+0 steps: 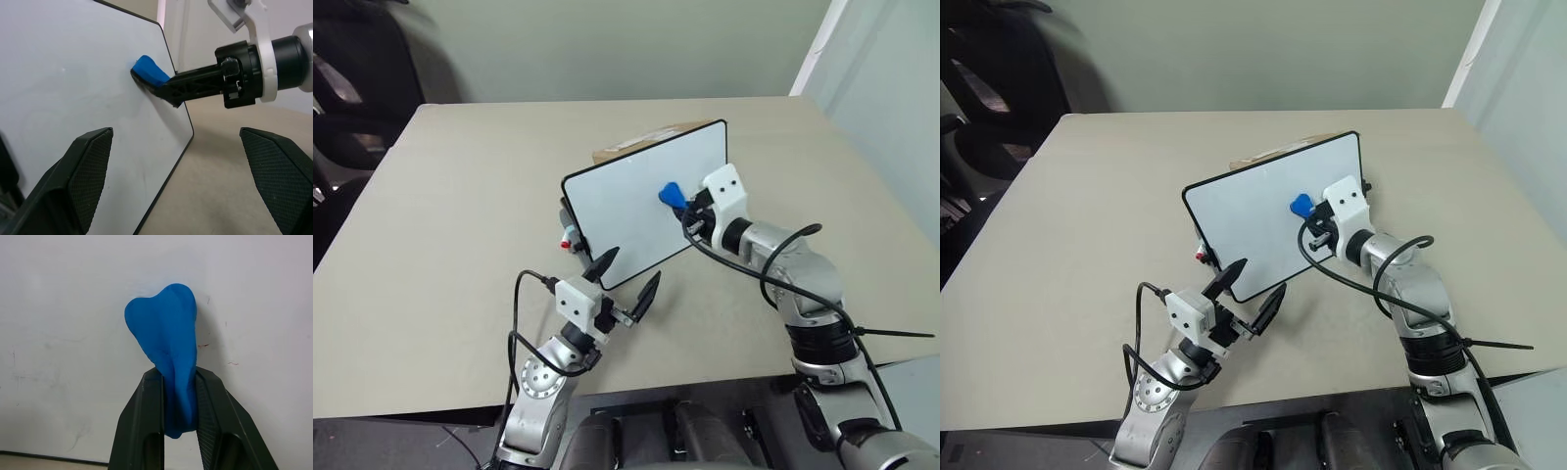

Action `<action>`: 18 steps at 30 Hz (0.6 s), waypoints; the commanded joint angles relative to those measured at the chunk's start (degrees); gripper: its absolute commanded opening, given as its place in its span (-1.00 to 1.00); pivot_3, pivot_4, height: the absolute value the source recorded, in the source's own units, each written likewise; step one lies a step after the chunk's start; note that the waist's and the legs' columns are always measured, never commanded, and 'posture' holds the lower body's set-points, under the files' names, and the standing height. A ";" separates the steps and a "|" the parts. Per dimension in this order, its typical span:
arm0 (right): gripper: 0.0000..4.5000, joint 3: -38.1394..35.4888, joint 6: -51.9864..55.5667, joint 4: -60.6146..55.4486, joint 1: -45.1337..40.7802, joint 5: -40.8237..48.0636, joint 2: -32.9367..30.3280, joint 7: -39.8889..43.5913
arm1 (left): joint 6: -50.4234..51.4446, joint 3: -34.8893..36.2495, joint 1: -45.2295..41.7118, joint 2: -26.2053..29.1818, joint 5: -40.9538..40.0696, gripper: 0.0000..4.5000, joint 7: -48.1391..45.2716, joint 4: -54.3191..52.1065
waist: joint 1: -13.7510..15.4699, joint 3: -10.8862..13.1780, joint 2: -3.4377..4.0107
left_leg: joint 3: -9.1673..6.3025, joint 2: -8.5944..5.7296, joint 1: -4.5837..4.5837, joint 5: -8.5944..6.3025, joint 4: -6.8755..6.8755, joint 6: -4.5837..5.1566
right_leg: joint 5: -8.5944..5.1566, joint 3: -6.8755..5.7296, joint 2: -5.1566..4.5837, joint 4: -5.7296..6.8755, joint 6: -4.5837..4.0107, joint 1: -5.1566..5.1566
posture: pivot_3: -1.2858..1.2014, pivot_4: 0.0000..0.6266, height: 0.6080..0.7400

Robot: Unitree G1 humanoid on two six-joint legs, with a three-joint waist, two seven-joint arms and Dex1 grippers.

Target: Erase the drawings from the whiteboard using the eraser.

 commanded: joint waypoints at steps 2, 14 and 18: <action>-0.77 5.19 3.04 1.89 2.44 -2.18 -2.08 0.60 | -0.57 -0.03 0.63 -0.08 0.01 1.00 0.19 -2.63 | -0.12 0.00 0.00 | 0.00 0.00 0.01 0.00 0.00 0.00 | -0.10 0.00 0.00 0.00 -0.02 0.01 | 0.03 -0.52 1.00; -0.77 -7.09 3.86 -7.55 4.31 4.20 -5.19 1.39 | -0.80 0.19 -0.53 0.32 0.03 1.00 -0.57 -0.99 | 0.20 0.01 0.00 | -0.01 0.00 -0.04 0.19 0.04 -0.02 | 0.22 0.01 0.00 -0.04 0.30 0.03 | 0.03 -0.52 1.00; -0.77 -13.46 6.01 -13.69 9.37 6.85 -9.69 2.54 | -1.01 -0.40 -1.06 0.11 0.71 1.00 -0.57 0.13 | 0.82 0.00 0.00 | 0.00 0.00 -0.06 0.04 0.05 0.10 | 0.03 0.01 0.00 -0.07 0.22 0.09 | 0.03 -0.52 1.00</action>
